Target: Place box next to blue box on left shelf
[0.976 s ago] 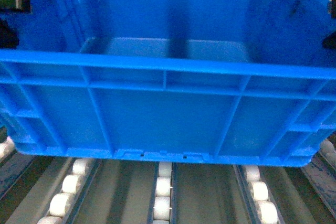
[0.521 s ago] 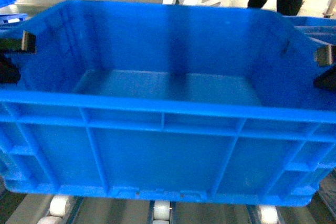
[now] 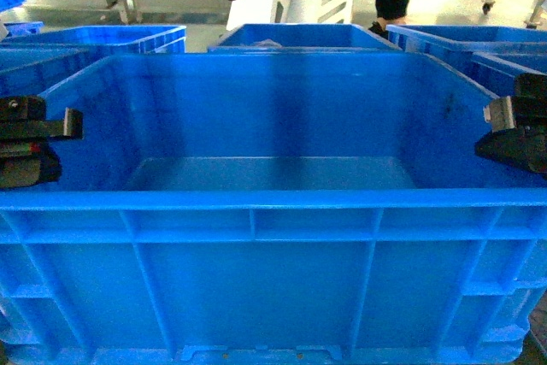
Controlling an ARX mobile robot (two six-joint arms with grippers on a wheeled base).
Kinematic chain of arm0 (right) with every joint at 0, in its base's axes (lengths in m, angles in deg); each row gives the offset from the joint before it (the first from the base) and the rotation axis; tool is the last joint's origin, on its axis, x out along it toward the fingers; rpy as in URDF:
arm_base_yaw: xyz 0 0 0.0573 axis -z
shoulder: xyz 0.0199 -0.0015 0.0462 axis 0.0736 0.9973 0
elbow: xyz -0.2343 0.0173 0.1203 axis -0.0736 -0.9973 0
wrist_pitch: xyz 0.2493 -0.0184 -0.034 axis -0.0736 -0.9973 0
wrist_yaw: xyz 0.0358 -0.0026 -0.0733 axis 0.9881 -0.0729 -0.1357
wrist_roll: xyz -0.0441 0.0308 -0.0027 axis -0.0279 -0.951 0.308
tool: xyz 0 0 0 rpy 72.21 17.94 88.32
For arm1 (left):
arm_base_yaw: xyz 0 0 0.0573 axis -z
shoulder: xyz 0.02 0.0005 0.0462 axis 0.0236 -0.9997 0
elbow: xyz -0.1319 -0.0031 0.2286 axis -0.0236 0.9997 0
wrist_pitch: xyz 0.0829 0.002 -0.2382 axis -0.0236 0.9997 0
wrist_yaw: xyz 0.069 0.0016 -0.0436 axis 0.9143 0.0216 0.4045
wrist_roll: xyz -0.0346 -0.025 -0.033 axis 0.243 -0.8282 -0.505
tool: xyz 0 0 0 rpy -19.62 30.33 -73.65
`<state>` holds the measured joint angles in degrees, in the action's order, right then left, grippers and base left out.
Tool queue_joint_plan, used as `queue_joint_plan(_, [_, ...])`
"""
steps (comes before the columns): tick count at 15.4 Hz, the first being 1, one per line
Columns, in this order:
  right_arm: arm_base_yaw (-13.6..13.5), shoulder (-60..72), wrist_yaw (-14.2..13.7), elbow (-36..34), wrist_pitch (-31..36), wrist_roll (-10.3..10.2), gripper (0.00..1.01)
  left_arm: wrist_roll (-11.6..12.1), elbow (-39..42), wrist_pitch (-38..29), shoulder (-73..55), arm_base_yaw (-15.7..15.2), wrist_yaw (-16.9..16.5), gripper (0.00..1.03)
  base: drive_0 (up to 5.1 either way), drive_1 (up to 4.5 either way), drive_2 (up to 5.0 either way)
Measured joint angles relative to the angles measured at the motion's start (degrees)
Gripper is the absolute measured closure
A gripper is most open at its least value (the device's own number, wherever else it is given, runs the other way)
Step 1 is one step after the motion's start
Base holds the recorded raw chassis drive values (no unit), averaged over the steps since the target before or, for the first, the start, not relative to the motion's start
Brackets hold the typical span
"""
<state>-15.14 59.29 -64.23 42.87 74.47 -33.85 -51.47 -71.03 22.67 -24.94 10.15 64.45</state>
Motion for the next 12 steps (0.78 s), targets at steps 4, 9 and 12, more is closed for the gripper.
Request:
queue_joint_plan(4, [-0.39,-0.26,3.06,0.0,1.97,-0.24,0.17,-3.52,0.0,-7.39,0.83,0.96,-2.51,0.21,0.0,0.0,0.0])
queue_joint_plan(9, [-1.03,-0.76,2.4,-1.44,9.16,-3.02,0.03,-4.07,-0.57,-10.23,1.36,1.25,-2.32,0.05,0.0,0.0,0.0])
queue_joint_plan(12, [-0.68,-1.7,1.81,-1.44,11.26,-2.97,0.03,-3.74,-0.57,-9.31,1.38,1.66,-2.49,0.05,0.0,0.0,0.0])
